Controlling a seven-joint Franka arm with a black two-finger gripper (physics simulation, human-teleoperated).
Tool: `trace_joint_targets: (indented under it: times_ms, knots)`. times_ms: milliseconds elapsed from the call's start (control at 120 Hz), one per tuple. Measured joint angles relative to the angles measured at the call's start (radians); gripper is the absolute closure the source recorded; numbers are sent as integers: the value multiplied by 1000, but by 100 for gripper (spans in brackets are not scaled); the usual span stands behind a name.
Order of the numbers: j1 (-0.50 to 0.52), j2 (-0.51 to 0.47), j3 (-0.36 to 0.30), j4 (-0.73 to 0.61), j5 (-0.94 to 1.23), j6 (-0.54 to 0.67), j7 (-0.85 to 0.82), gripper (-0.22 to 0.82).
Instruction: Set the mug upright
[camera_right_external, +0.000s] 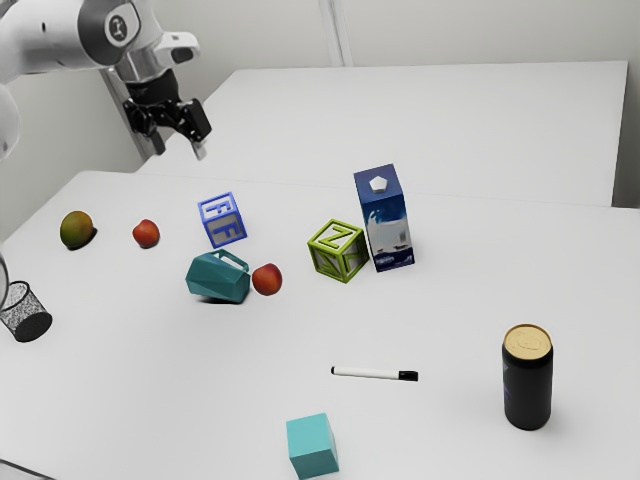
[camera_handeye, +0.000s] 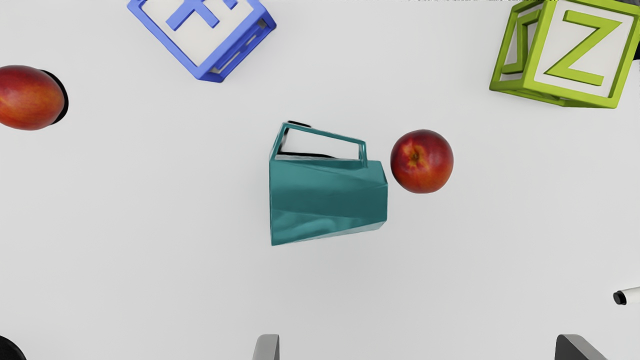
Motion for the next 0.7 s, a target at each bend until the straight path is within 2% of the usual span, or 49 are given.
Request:
trace_joint_targets:
  times_ms: [175, 367, 483, 575, 700]
  knots:
    - [4, 4, 14, -15, -52, 15, 33, 0]
    - [6, -31, 76, -184, -255, 20, 61, 0]
    - [8, -2, 100, -209, -340, 22, 77, 0]
    - [73, 56, 101, -209, -407, 24, 106, 0]
    - [196, 111, 30, -207, -467, 26, 155, 1]
